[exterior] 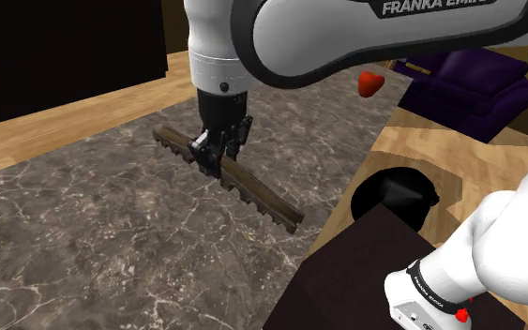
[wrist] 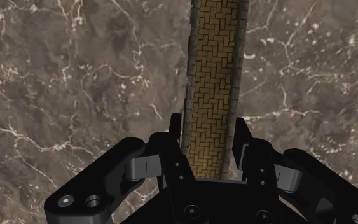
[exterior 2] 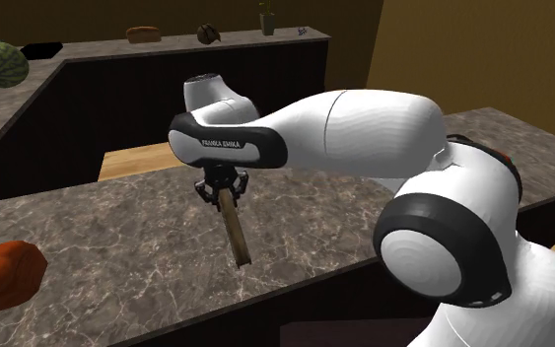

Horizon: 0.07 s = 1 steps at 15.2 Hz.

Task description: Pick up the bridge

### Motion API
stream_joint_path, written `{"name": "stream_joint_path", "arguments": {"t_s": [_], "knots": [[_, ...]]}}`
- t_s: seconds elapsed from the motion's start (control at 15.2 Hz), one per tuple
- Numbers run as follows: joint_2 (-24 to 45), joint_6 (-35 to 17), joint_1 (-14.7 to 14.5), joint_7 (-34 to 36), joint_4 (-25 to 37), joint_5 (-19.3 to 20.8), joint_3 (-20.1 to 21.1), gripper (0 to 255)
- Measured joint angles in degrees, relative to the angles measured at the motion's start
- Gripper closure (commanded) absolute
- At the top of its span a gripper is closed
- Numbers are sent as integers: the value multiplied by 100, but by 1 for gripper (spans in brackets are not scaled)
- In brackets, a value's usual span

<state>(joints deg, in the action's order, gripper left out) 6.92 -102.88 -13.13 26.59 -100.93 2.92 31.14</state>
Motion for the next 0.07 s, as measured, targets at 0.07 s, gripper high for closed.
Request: {"name": "stream_joint_path", "arguments": {"t_s": [0.07], "knots": [[-2,56,-2,-2,54,-1,2,255]]}}
